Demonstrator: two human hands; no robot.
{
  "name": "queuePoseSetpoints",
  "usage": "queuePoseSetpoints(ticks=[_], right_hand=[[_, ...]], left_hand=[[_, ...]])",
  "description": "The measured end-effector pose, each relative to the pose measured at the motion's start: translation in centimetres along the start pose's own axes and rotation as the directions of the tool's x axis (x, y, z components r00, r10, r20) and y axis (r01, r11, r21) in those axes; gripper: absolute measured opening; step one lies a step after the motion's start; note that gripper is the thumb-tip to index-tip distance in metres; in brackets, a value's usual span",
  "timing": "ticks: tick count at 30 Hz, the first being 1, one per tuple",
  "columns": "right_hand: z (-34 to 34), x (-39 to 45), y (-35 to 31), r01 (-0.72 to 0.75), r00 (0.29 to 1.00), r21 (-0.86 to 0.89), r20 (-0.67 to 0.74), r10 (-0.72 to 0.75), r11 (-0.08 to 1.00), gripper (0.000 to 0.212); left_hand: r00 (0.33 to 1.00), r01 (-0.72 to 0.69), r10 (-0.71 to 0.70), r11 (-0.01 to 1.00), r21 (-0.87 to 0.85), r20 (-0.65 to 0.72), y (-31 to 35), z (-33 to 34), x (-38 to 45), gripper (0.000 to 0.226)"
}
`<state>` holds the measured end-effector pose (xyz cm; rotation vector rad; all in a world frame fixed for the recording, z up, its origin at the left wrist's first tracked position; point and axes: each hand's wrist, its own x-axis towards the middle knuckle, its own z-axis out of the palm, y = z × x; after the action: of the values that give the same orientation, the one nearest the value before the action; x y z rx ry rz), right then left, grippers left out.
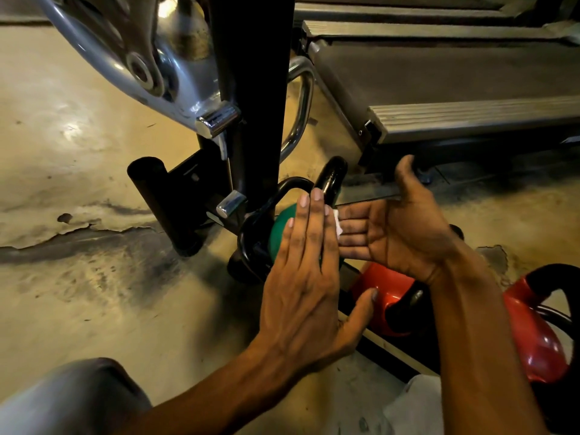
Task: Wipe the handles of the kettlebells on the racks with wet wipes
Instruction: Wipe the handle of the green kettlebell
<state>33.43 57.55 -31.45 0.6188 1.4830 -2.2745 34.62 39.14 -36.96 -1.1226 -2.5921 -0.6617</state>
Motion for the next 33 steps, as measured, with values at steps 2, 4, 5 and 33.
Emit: queuePoseSetpoints(ticks=[2, 4, 5, 33], right_hand=[[-0.5, -0.4, -0.3, 0.018, 0.999, 0.023, -0.039, -0.017, 1.0, 0.131], [-0.2, -0.2, -0.1, 0.014, 1.0, 0.045, 0.021, -0.015, 0.999, 0.133], [0.3, 0.0, 0.1, 0.015, 0.998, 0.068, 0.06, -0.02, 0.998, 0.132], [4.5, 3.9, -0.7, 0.405, 0.624, -0.617, -0.352, -0.698, 0.674, 0.09]], left_hand=[[1.0, 0.015, -0.015, 1.0, -0.026, 0.004, -0.1, 0.0, -0.1, 0.109], [1.0, 0.021, -0.021, 0.999, -0.045, -0.004, -0.1, 0.0, -0.2, 0.11], [1.0, 0.022, -0.022, 0.999, -0.049, -0.007, 0.0, 0.1, -0.2, 0.11], [0.994, -0.087, 0.076, 0.985, -0.148, -0.075, -2.1, 0.0, 1.2, 0.085]])
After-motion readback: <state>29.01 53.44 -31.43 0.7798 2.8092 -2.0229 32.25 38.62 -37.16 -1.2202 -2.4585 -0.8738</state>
